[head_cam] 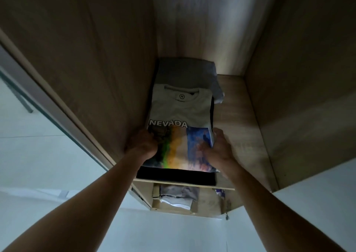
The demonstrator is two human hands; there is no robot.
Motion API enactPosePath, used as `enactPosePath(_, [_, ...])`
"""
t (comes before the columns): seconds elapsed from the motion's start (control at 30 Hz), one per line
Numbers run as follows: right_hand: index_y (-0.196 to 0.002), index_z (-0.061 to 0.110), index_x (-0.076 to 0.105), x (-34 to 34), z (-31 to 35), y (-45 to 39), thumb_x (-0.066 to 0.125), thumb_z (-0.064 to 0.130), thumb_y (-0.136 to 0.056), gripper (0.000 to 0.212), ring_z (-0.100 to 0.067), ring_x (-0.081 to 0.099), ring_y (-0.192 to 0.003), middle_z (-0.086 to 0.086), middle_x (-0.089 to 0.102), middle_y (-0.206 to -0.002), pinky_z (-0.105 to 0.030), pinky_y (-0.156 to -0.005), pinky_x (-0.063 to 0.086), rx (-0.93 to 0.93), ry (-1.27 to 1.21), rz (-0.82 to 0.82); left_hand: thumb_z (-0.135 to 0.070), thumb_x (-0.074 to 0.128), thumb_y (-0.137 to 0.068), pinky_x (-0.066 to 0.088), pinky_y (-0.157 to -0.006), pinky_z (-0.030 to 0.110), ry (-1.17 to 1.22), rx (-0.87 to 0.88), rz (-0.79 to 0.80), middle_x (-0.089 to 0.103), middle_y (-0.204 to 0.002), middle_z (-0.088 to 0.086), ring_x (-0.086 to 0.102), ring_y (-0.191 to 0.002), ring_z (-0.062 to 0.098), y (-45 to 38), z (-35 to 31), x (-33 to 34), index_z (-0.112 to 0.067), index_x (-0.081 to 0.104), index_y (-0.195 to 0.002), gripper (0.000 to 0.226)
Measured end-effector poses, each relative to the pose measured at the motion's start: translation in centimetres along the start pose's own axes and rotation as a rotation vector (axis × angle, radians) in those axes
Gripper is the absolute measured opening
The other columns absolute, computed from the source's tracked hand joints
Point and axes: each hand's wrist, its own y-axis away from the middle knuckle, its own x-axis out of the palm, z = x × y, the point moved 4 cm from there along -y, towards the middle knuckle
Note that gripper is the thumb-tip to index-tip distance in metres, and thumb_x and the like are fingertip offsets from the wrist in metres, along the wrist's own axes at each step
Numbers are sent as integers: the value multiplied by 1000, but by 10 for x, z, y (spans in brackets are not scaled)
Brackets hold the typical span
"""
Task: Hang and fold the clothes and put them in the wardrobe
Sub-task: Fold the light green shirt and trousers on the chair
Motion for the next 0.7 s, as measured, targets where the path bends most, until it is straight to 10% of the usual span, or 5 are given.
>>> enactPosePath(0.1, [-121, 25, 45, -1, -10, 11, 64, 29, -97, 31, -15, 57, -72, -3, 61, -101, -23, -56, 45, -13, 5, -105, -25, 45, -103, 47, -79, 36, -98, 15, 21, 61, -123, 17, 60, -114, 34, 4, 6, 5, -4, 58, -122, 31])
enactPosePath(0.7, [-130, 20, 33, 23, -15, 35, 54, 44, -98, 45, -33, 68, -91, -13, 66, -107, -45, -76, 58, -84, 429, -178, -31, 13, -107, 41, -80, 38, 18, 27, -27, 57, -127, 18, 59, -112, 37, 15, 22, 30, -17, 31, -142, 42])
